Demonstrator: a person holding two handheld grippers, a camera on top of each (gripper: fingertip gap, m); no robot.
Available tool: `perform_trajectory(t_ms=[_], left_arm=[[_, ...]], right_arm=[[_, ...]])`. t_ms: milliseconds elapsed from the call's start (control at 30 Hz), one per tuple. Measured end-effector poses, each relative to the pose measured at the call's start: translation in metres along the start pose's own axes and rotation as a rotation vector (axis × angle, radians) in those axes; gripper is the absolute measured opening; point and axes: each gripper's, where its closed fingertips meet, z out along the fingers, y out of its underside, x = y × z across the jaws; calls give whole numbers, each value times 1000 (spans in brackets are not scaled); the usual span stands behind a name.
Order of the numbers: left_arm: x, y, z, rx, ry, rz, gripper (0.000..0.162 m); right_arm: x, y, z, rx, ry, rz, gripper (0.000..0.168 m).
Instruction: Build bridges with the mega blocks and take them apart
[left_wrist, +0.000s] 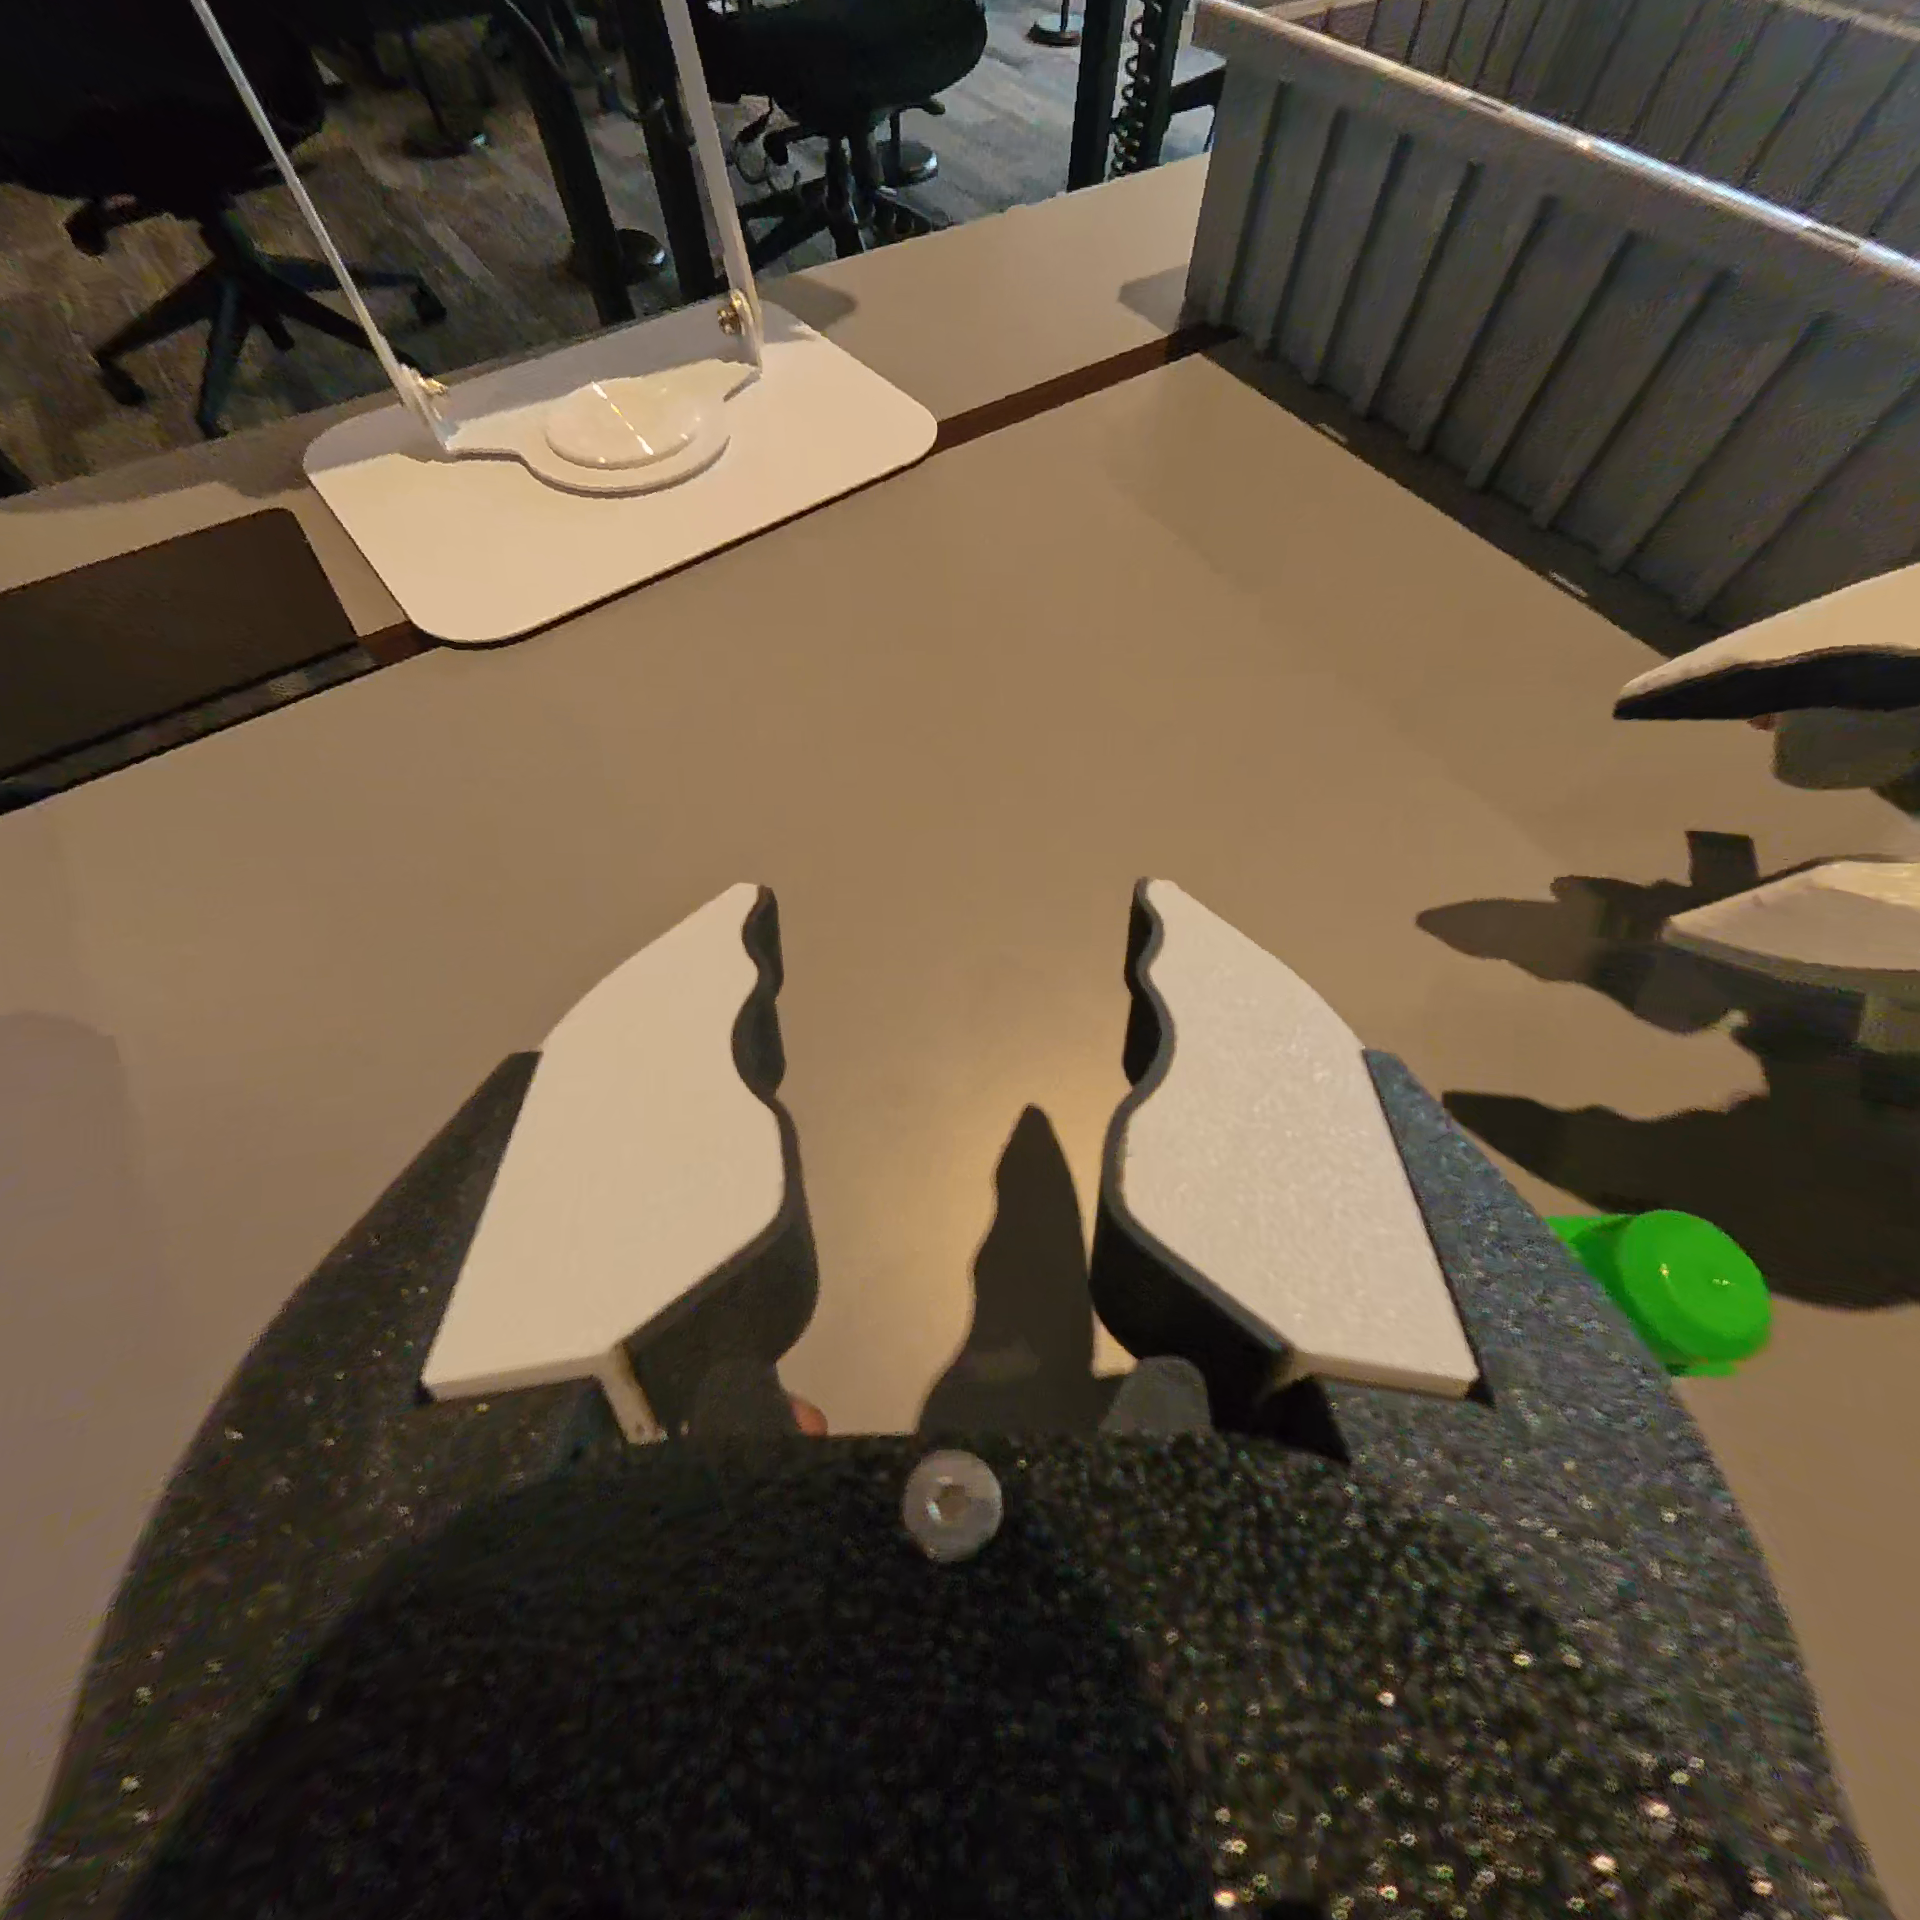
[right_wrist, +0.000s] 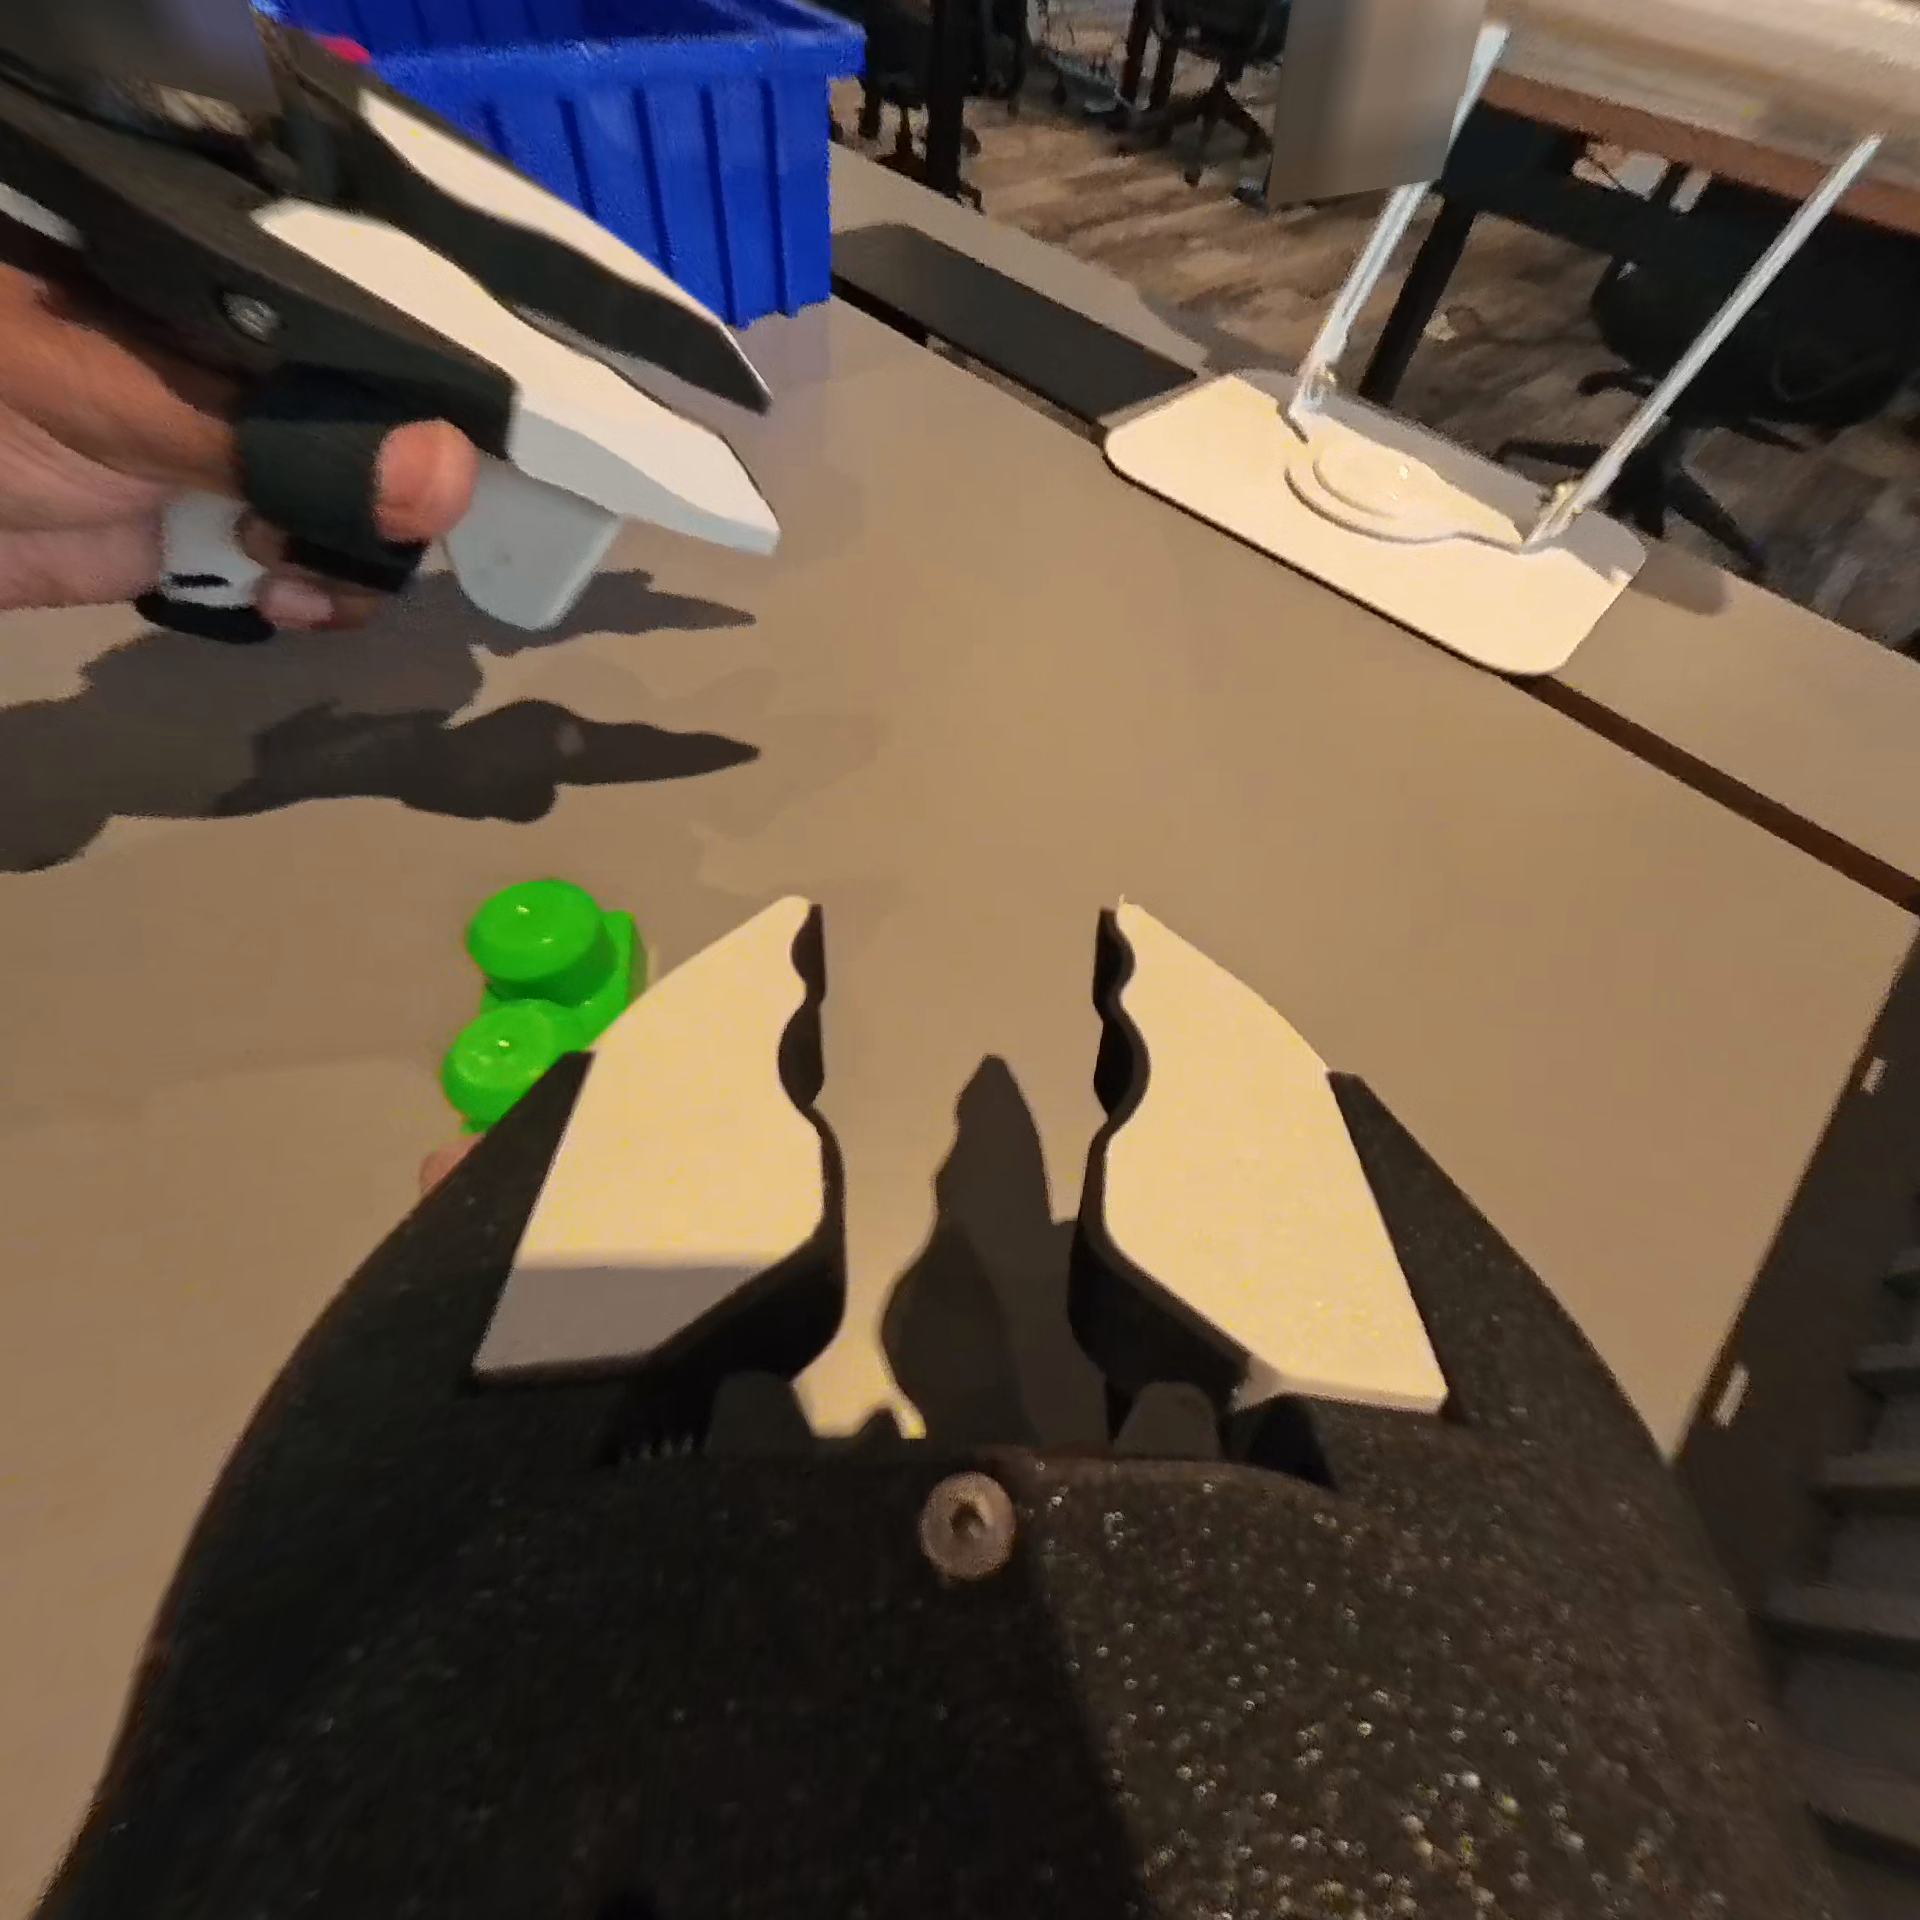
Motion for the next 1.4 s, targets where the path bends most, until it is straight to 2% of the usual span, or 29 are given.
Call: perform_trajectory(t_ms=[167,267,400,533,667,800,900,1000,1067,1133,1267,1333,1400], left_arm=[[-1,-2,-3,7,2,1,63],[-2,-3,-5,9,11,8,64],[-9,-9,-22,16,43,0,66],[-52,-34,-74,34,-43,74,67],[-147,-51,-147,-54,-208,166,64],[-245,1,-180,-382,-244,189,65],[-287,55,-187,-628,-229,262,66],[-297,81,-179,-709,-167,457,68],[-304,98,-175,-789,-156,504,70],[-318,108,-171,-849,-202,497,77],[-328,130,-161,-942,-196,403,83],[-333,144,-162,-1011,-197,373,83],[-335,145,-160,-1006,-197,320,79]], right_arm=[[-24,-17,-7,73,-153,19,55],[-45,-15,-8,44,-263,4,58],[-64,-8,-7,-30,-322,-81,59],[-71,-7,-11,-70,-349,-146,59],[-72,-3,-18,-111,-377,-191,59],[-70,0,-19,-124,-392,-210,59],[-71,5,-14,-131,-413,-191,59],[-72,13,-8,-144,-430,-179,58],[-72,19,-4,-162,-438,-174,59],[-70,23,-1,-173,-443,-166,58],[-69,26,0,-175,-461,-134,58],[-68,27,0,-174,-461,-128,58],[-67,29,-1,-174,-459,-132,57]])
